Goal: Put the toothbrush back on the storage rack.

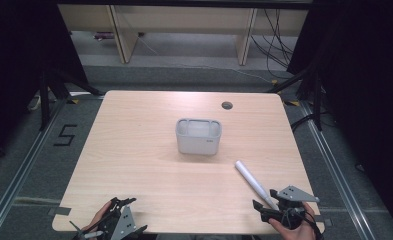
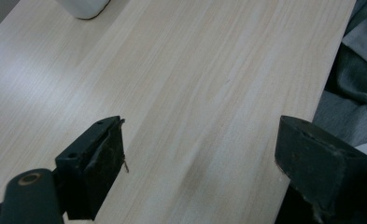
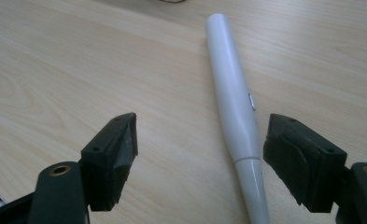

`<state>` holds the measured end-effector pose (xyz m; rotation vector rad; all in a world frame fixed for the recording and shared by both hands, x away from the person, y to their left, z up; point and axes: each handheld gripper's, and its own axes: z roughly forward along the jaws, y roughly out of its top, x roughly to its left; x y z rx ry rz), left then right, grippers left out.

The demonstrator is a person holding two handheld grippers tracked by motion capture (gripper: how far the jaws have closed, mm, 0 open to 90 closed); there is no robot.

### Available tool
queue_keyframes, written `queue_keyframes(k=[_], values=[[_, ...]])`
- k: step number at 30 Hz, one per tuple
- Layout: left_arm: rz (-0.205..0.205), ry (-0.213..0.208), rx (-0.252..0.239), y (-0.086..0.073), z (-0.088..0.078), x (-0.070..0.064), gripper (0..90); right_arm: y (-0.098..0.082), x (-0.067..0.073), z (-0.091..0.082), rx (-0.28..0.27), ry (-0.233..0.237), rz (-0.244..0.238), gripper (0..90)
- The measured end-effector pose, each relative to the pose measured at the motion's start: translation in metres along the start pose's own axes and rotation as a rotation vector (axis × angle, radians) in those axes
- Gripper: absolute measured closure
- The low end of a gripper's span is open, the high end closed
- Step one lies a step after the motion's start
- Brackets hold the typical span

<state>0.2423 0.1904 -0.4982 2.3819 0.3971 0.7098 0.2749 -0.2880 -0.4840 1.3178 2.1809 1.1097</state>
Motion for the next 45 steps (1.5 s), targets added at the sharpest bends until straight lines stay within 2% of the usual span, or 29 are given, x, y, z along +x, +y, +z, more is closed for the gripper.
queue_keyframes(k=[2, 3, 5, 6, 7, 10, 11, 12, 16, 19, 22, 23, 24, 26, 28, 29, 30, 34, 37, 38, 39, 40, 41, 42, 44, 45], values=[[-0.001, 0.01, -0.004, 0.0, 0.0, 0.0, 15.3, 0.0, 0.0, 0.001, 0.006, 0.014, 0.004, 28.0], [-0.001, 0.01, -0.005, 0.0, 0.0, 0.0, 15.3, 0.0, 0.0, 0.001, 0.0, 0.005, -0.014, 29.3], [-0.001, 0.011, -0.004, 0.0, 0.0, 0.0, 15.3, 0.0, 0.0, 0.001, 0.003, 0.01, -0.006, 30.4], [-0.002, 0.013, -0.005, 0.0, 0.0, 0.0, 15.3, 0.0, 0.0, 0.0, 0.003, -0.003, -0.026, 32.2], [-0.002, 0.013, -0.004, 0.0, 0.0, 0.0, 15.3, 0.0, 0.001, 0.0, 0.014, 0.004, -0.032, 34.9], [0.0, 0.013, -0.004, 0.0, 0.0, 0.0, 15.3, -0.001, 0.004, 0.001, 0.029, 0.026, -0.016, 39.9], [0.001, 0.014, -0.004, 0.0, 0.0, 0.0, 15.3, 0.0, 0.002, 0.001, 0.022, 0.025, -0.053, 41.9], [0.002, 0.015, -0.003, 0.0, 0.0, 0.0, 15.3, 0.0, 0.003, 0.001, 0.032, 0.024, -0.059, 42.8], [0.006, 0.005, 0.009, 0.001, 0.0, 0.0, 15.3, -0.001, 0.004, 0.002, 0.044, 0.044, -0.063, 47.5], [0.001, 0.01, -0.008, 0.0, 0.0, -0.001, 15.3, -0.001, 0.004, 0.002, 0.044, 0.03, -0.064, 50.2], [0.006, 0.006, -0.004, 0.001, -0.001, 0.0, 15.3, -0.002, 0.006, 0.001, 0.054, 0.045, -0.026, 56.0], [0.006, 0.006, -0.004, 0.001, 0.0, 0.0, 15.3, -0.003, 0.005, 0.001, 0.055, 0.043, -0.031, 57.0], [0.004, 0.009, -0.005, 0.001, 0.0, -0.001, 15.3, -0.002, 0.002, 0.001, 0.052, 0.04, -0.056, 59.1], [0.004, 0.009, -0.006, 0.001, 0.0, -0.001, 15.3, -0.002, 0.001, 0.001, 0.054, 0.04, -0.055, 61.1], [0.006, 0.006, -0.005, 0.001, -0.001, 0.0, 15.3, -0.003, 0.0, 0.001, 0.061, 0.039, -0.063, 67.3], [0.006, 0.006, -0.005, 0.001, -0.001, 0.0, 15.3, -0.003, 0.0, 0.001, 0.061, 0.039, -0.063, 67.3], [0.007, 0.006, -0.005, 0.001, -0.001, 0.0, 15.3, -0.003, 0.0, 0.001, 0.064, 0.032, -0.063, 71.4], [0.004, 0.008, -0.006, 0.001, 0.0, -0.001, 15.3, -0.004, -0.002, 0.002, 0.085, 0.03, -0.057, 78.2], [0.011, 0.004, -0.006, 0.001, 0.0, -0.001, 15.3, -0.005, -0.002, 0.002, 0.101, 0.02, -0.051, 80.4], [0.012, 0.019, -0.016, 0.002, 0.001, -0.002, 15.3, -0.005, -0.007, 0.004, 0.12, 0.046, -0.078, 81.5], [0.012, 0.019, -0.016, 0.002, 0.001, -0.002, 15.3, -0.005, -0.007, 0.004, 0.12, 0.046, -0.078, 81.5], [0.016, -0.003, -0.011, 0.002, 0.0, -0.002, 15.3, -0.005, -0.009, 0.004, 0.12, 0.012, -0.094, 82.1], [0.017, -0.004, -0.008, 0.002, 0.0, -0.002, 15.3, -0.006, -0.01, 0.004, 0.114, -0.01, -0.111, 82.6], [0.018, -0.004, -0.007, 0.002, 0.0, -0.002, 15.3, -0.006, -0.011, 0.006, 0.123, 0.018, -0.105, 82.8], [0.018, -0.005, -0.009, 0.002, 0.0, -0.002, 15.3, -0.006, -0.011, 0.006, 0.127, -0.012, -0.109, 83.0], [0.018, -0.005, -0.009, 0.002, 0.0, -0.002, 15.3, -0.006, -0.011, 0.006, 0.127, -0.012, -0.109, 83.0]])
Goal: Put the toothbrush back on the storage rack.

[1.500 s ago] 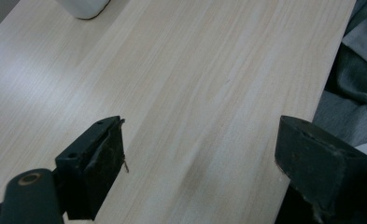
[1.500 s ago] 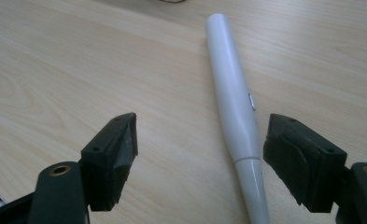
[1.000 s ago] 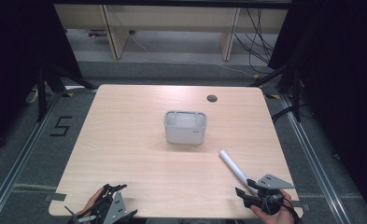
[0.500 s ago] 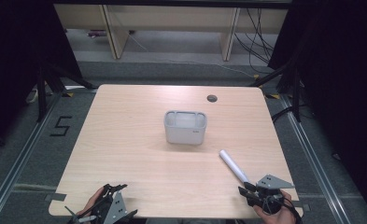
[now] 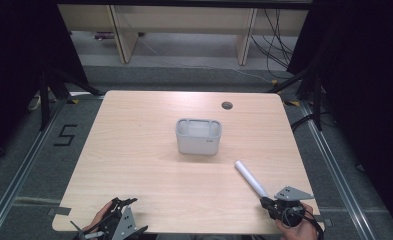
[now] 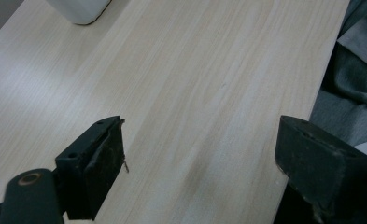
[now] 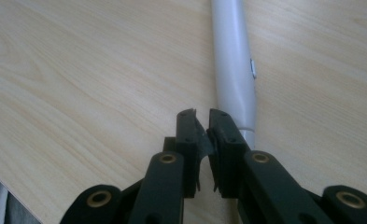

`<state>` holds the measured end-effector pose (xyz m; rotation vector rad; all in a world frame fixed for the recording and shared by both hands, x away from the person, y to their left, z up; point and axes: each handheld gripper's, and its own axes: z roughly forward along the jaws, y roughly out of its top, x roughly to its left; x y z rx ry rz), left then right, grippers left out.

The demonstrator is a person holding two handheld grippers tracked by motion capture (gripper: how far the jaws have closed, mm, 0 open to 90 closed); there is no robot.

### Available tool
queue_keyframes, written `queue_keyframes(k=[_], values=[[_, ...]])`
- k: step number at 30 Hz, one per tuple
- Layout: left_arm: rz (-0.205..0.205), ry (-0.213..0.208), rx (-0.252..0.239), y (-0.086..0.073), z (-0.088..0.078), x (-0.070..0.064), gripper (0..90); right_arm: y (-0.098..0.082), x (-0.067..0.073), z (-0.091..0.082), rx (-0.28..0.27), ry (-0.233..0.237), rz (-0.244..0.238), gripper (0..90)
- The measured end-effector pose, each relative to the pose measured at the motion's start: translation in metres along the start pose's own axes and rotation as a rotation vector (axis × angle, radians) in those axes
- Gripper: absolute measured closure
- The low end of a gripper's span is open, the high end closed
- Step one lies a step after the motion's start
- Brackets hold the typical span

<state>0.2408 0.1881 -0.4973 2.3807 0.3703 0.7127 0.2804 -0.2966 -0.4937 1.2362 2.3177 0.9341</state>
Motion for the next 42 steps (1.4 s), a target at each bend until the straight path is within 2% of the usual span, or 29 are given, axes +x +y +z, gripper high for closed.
queue_keyframes(k=[2, 6, 7, 13, 14, 16, 17, 18, 20, 21, 24, 25, 26, 32, 33, 35, 37, 38, 39, 41, 42], values=[[-0.001, 0.001, -0.004, -0.001, 0.0, 0.0, 15.3, 0.0, 0.003, 0.001, 0.03, 0.022, 0.053, 83.1], [0.0, 0.001, 0.001, 0.0, 0.0, 0.0, 15.3, -0.001, 0.002, 0.003, 0.036, 0.029, 0.031, 83.3], [-0.001, 0.006, -0.002, 0.0, 0.0, 0.0, 15.3, -0.001, 0.002, 0.001, 0.055, 0.016, 0.034, 83.3], [-0.001, 0.0, 0.002, 0.0, 0.0, 0.0, 15.3, -0.002, -0.001, 0.002, 0.057, -0.002, 0.026, 83.4], [-0.001, -0.001, 0.002, 0.0, 0.0, 0.0, 15.3, -0.001, -0.003, 0.003, 0.074, 0.027, 0.021, 83.4], [-0.001, -0.001, 0.002, 0.0, 0.0, 0.0, 15.3, -0.002, -0.004, 0.002, 0.081, 0.03, 0.026, 83.3], [-0.001, -0.001, -0.002, -0.001, 0.0, 0.0, 15.3, -0.002, -0.005, 0.003, 0.069, 0.019, 0.005, 83.3], [-0.001, 0.0, -0.001, -0.001, 0.0, 0.0, 15.3, -0.003, -0.003, 0.0, 0.072, -0.022, 0.037, 83.3], [-0.003, -0.001, 0.001, 0.0, 0.0, 0.0, 15.3, -0.003, -0.005, 0.001, 0.075, -0.021, 0.033, 83.3], [-0.003, 0.0, 0.0, 0.0, 0.0, 0.0, 15.3, -0.003, -0.004, 0.0, 0.068, -0.035, 0.058, 83.3], [-0.002, -0.001, 0.001, 0.0, 0.0, 0.0, 15.3, -0.004, -0.008, 0.0, 0.068, -0.041, 0.047, 83.3], [-0.004, -0.002, 0.001, 0.0, 0.0, 0.0, 15.3, -0.004, -0.009, -0.001, 0.069, -0.05, 0.063, 83.3], [-0.003, -0.002, 0.001, 0.0, 0.0, 0.0, 15.3, -0.004, -0.011, -0.002, 0.074, -0.053, 0.053, 83.3], [-0.001, -0.004, 0.003, 0.0, 0.0, 0.0, 15.3, -0.005, -0.016, -0.002, 0.07, -0.065, 0.064, 83.2], [-0.002, -0.006, 0.002, 0.0, 0.0, -0.001, 15.3, -0.004, -0.017, -0.002, 0.067, -0.068, 0.085, 83.3], [0.0, -0.002, 0.003, 0.0, 0.001, -0.001, 15.3, -0.005, -0.019, -0.003, 0.069, -0.081, 0.068, 83.3], [0.0, -0.002, 0.003, 0.0, 0.001, -0.001, 15.3, -0.005, -0.02, -0.002, 0.065, -0.088, 0.082, 83.3], [0.0, -0.002, 0.003, 0.0, 0.001, -0.001, 15.3, -0.006, -0.025, -0.001, 0.054, -0.097, 0.032, 83.2], [-0.001, -0.002, 0.002, 0.0, 0.001, -0.001, 15.3, -0.006, -0.025, -0.001, 0.054, -0.097, 0.032, 83.2], [0.0, -0.002, 0.002, 0.0, 0.001, -0.001, 15.3, -0.005, -0.024, -0.003, 0.066, -0.105, 0.071, 83.1], [0.002, -0.01, 0.014, 0.0, 0.001, 0.0, 15.3, -0.004, -0.029, -0.002, 0.052, -0.113, 0.05, 82.6]])
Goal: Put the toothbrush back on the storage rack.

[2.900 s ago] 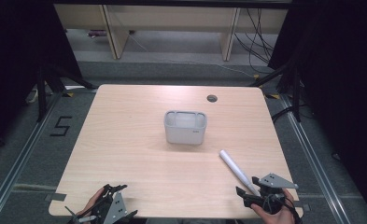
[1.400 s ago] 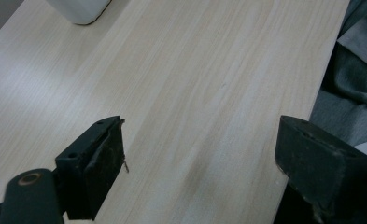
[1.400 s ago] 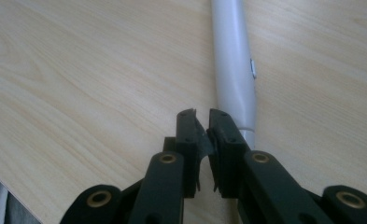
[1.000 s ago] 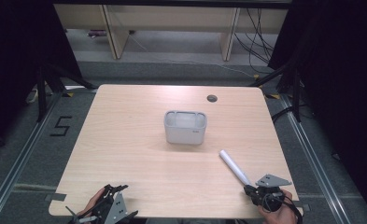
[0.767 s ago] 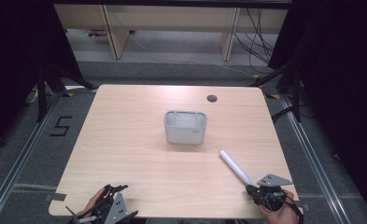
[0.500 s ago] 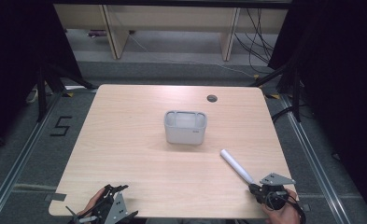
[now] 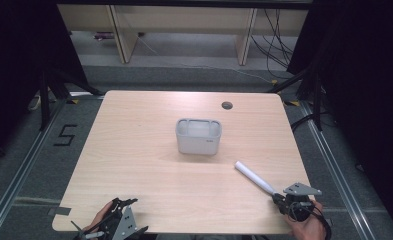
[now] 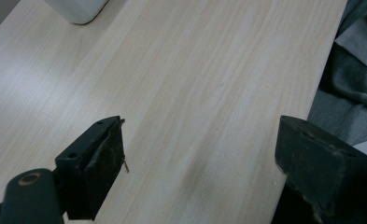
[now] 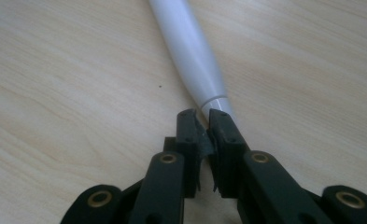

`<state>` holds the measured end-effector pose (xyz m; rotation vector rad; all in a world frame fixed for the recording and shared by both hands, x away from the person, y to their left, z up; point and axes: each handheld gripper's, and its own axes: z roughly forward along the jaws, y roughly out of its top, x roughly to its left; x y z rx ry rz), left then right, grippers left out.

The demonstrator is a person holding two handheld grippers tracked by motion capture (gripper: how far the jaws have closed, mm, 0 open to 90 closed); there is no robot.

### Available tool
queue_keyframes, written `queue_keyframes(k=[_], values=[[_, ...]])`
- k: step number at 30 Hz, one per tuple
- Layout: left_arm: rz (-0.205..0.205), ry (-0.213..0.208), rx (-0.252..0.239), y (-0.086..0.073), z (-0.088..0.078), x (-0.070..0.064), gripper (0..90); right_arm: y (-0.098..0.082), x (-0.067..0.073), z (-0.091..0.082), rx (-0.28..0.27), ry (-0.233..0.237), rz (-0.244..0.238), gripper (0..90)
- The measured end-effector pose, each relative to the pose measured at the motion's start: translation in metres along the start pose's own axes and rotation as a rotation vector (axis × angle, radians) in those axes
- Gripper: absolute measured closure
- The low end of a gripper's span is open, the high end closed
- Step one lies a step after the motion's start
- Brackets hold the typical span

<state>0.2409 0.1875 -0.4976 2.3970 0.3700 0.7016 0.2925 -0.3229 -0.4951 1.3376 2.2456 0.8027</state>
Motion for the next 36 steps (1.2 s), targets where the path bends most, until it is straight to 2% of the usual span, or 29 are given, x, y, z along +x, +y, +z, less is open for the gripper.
queue_keyframes(k=[2, 4, 5, 7, 8, 10, 11, 12, 13, 14, 15, 16, 18, 19, 20, 21, 26, 27, 28, 29, 30, 31, 32, 34, 36], values=[[0.003, -0.006, 0.003, 0.0, 0.0, 0.0, 15.3, 0.0, -0.003, 0.003, -0.009, 0.007, -0.014, 82.5], [0.005, -0.006, 0.003, 0.0, 0.0, 0.0, 15.3, 0.0, -0.003, 0.001, 0.004, -0.014, 0.021, 82.4], [0.003, -0.006, 0.003, 0.0, 0.0, 0.0, 15.3, 0.001, -0.005, 0.002, -0.007, -0.017, 0.003, 82.5], [0.004, -0.006, 0.003, 0.0, 0.0, 0.0, 15.3, 0.002, -0.007, 0.002, -0.01, -0.026, 0.007, 82.5], [0.004, -0.006, 0.003, 0.0, 0.0, 0.0, 15.3, 0.002, -0.009, 0.003, -0.011, -0.026, -0.006, 82.5], [0.004, -0.006, 0.003, 0.0, 0.0, 0.0, 15.3, 0.002, -0.01, 0.004, -0.018, -0.024, 0.001, 82.7], [0.004, -0.005, 0.003, 0.0, 0.0, 0.0, 15.3, 0.004, -0.009, 0.003, -0.006, -0.026, 0.031, 83.0], [0.002, -0.002, 0.001, 0.0, 0.0, 0.0, 15.3, 0.004, -0.012, 0.004, -0.011, -0.026, 0.013, 83.6], [0.002, -0.002, 0.001, 0.0, 0.0, 0.0, 15.3, 0.005, -0.012, 0.005, -0.005, -0.027, 0.027, 83.9], [0.004, -0.003, 0.003, 0.0, 0.0, 0.0, 15.3, 0.005, -0.014, 0.007, -0.02, -0.029, 0.002, 84.4], [0.003, -0.003, 0.003, 0.0, 0.001, 0.0, 15.3, 0.006, -0.012, 0.005, 0.01, -0.023, 0.048, 84.6], [0.004, -0.002, 0.004, 0.0, 0.001, 0.0, 15.3, 0.007, -0.016, 0.007, -0.01, -0.024, 0.008, 84.8], [0.003, -0.003, 0.003, 0.0, 0.001, -0.001, 15.3, 0.007, -0.015, 0.008, -0.009, -0.036, 0.021, 85.2], [0.003, -0.003, 0.002, 0.0, 0.001, 0.0, 15.3, 0.01, -0.018, 0.01, -0.003, -0.035, 0.004, 85.5], [0.003, -0.004, 0.003, 0.0, 0.001, 0.0, 15.3, 0.011, -0.017, 0.011, -0.001, -0.03, 0.018, 85.7], [0.002, -0.003, 0.003, 0.0, 0.001, 0.0, 15.3, 0.011, -0.018, 0.011, 0.002, -0.041, 0.009, 85.8], [0.002, -0.003, 0.004, 0.0, 0.001, 0.0, 15.3, 0.016, -0.02, 0.013, 0.014, -0.044, 0.038, 86.9], [0.003, -0.003, 0.004, 0.0, 0.001, -0.001, 15.3, 0.016, -0.023, 0.016, -0.004, -0.04, -0.001, 87.0], [0.003, -0.003, 0.004, 0.0, 0.001, -0.001, 15.3, 0.016, -0.023, 0.016, -0.004, -0.04, -0.001, 87.0], [-0.007, -0.006, -0.004, -0.001, 0.001, -0.001, 15.3, 0.018, -0.023, 0.016, 0.018, -0.044, 0.032, 87.1], [-0.001, -0.008, 0.0, -0.001, 0.001, -0.001, 15.3, 0.018, -0.023, 0.017, 0.022, -0.036, 0.043, 87.2], [-0.001, -0.008, 0.002, 0.0, 0.001, -0.001, 15.3, 0.02, -0.025, 0.019, 0.01, -0.041, 0.02, 87.2], [-0.002, -0.001, -0.006, -0.001, 0.001, -0.001, 15.3, 0.02, -0.025, 0.019, 0.009, -0.048, 0.028, 87.2], [-0.004, 0.012, -0.011, -0.001, 0.002, -0.002, 15.3, 0.021, -0.027, 0.02, 0.009, -0.05, 0.016, 87.2], [-0.003, 0.01, -0.01, -0.001, 0.002, -0.002, 15.3, 0.023, -0.027, 0.021, 0.015, -0.04, 0.047, 87.2]])
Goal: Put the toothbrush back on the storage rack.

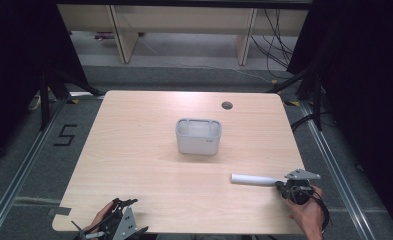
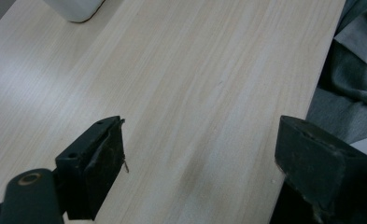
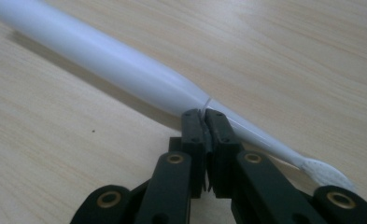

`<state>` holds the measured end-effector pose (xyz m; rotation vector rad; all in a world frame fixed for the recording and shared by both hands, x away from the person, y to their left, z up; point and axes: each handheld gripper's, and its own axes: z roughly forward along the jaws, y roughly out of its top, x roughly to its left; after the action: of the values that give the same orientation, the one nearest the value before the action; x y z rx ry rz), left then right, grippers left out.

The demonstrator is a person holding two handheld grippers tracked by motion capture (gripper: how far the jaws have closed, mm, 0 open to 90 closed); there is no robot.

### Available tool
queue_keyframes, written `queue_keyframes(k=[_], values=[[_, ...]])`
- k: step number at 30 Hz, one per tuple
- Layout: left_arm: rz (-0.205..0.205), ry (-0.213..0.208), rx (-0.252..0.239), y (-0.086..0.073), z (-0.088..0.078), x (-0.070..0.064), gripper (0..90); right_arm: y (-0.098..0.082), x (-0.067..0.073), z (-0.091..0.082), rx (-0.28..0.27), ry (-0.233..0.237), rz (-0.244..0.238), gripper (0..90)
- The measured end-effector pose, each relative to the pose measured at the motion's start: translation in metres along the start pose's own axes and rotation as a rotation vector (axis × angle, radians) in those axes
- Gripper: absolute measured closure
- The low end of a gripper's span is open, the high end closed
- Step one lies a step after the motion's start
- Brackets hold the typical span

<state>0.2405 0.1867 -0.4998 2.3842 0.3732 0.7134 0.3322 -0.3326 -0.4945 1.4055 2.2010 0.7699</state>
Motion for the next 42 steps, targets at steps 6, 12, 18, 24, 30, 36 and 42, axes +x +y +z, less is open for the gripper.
queue_keyframes(k=[6, 12, 18, 24, 30, 36, 42], values=[[-0.002, -0.001, 0.0, 0.0, 0.0, 0.0, 15.3, 0.007, -0.008, 0.006, -0.01, -0.017, -0.025, 87.2], [-0.001, 0.005, 0.002, 0.0, 0.0, 0.0, 15.3, 0.014, -0.008, 0.011, 0.013, -0.024, 0.003, 87.2], [0.0, 0.001, 0.004, 0.0, 0.0, 0.001, 15.3, 0.023, -0.01, 0.02, 0.026, -0.031, -0.011, 87.2], [0.0, -0.002, 0.003, 0.0, 0.0, 0.0, 15.3, 0.031, -0.013, 0.027, 0.019, -0.035, -0.006, 87.2], [0.002, -0.017, 0.013, 0.0, -0.001, 0.001, 15.3, 0.04, -0.009, 0.034, 0.019, -0.026, -0.022, 86.7], [0.003, -0.017, 0.013, 0.0, -0.001, 0.001, 15.3, 0.048, -0.007, 0.04, 0.023, -0.018, -0.018, 85.0], [0.001, 0.0, 0.004, 0.0, 0.0, 0.001, 15.3, 0.056, -0.01, 0.033, 0.006, -0.026, 0.097, 61.5]])
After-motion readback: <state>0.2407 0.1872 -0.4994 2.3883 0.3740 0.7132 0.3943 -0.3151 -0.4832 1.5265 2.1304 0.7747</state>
